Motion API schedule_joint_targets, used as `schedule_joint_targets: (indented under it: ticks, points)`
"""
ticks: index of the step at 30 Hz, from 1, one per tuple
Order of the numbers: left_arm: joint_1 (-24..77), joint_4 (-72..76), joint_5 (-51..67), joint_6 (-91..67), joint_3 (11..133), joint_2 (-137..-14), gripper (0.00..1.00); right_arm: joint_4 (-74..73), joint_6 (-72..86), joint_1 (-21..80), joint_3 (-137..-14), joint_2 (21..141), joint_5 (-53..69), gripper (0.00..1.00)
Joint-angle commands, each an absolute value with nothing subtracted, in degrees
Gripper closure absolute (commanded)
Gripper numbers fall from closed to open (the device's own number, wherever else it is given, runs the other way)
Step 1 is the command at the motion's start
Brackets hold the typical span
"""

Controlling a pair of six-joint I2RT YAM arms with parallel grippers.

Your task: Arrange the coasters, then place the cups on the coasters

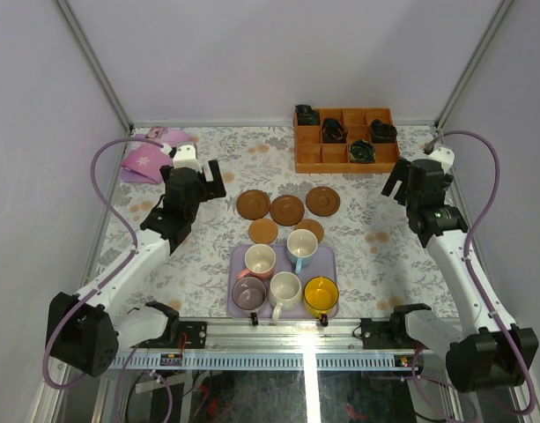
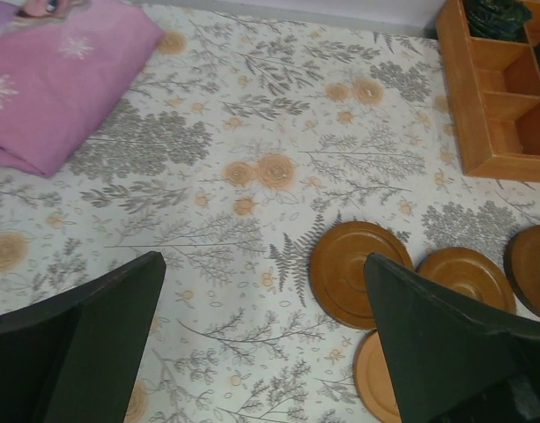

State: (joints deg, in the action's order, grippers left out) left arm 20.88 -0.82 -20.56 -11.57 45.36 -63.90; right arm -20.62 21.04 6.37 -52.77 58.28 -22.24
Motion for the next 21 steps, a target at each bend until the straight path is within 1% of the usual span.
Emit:
schedule_joint_targets:
  ticks: [1, 2, 3, 4, 6, 7, 8, 9, 12, 13, 16, 18, 21]
  points:
    - [20.56, 4.84, -15.03, -15.08, 48.17, -66.75, 0.1, -14.92, 20.07, 6.26, -55.97, 61.57, -13.72, 0.16]
    - [20.61, 4.91, -14.62, -15.85, 48.48, -67.63, 0.15, -14.47, 19.86, 6.32, -56.14, 62.4, -12.65, 0.2]
    - [20.57, 5.04, -14.19, -16.69, 48.59, -68.52, 0.27, -14.17, 19.83, 6.32, -56.43, 63.38, -11.71, 0.24]
    - [20.57, 5.32, -14.01, -17.72, 48.72, -69.42, 0.43, -13.99, 19.86, 6.45, -56.78, 64.3, -10.75, 0.29]
    - [20.57, 5.68, -13.77, -19.72, 48.7, -71.5, 0.67, -13.75, 19.42, 7.2, -57.81, 66.23, -9.17, 0.36]
    - [20.57, 5.81, -13.67, -20.61, 48.77, -72.55, 0.82, -13.63, 19.2, 7.88, -58.39, 67.28, -9.03, 0.42]
    - [20.57, 5.92, -13.24, -21.12, 48.9, -73.6, 0.94, -13.41, 18.81, 8.76, -58.71, 68.53, -9.01, 0.47]
    - [20.54, 5.85, -12.17, -21.05, 49.26, -74.88, 1.0, -13.04, 18.48, 9.79, -59.03, 69.45, -9.15, 0.54]
    - [20.68, 4.19, -7.81, -19.5, 51.58, -78.98, 1.0, -11.92, 17.52, 13.16, -59.67, 72.33, -9.39, 0.7]
    - [20.66, 3.72, -6.27, -18.92, 52.24, -80.39, 1.0, -11.49, 17.46, 14.06, -59.78, 73.52, -8.88, 0.78]
    - [20.65, 3.61, -1.89, -18.64, 53.8, -84.18, 1.0, -9.68, 17.97, 16.04, -60.63, 77.95, -4.47, 0.94]
    - [20.73, 4.72, 1.8, -18.52, 54.37, -86.5, 1.0, -8.95, 18.32, 17.32, -62.07, 81.63, -1.42, 1.0]
    - [20.81, 5.75, 6.23, -18.79, 55.82, -90.34, 1.0, -8.55, 18.2, 19.7, -65.15, 87.57, 1.7, 1.0]
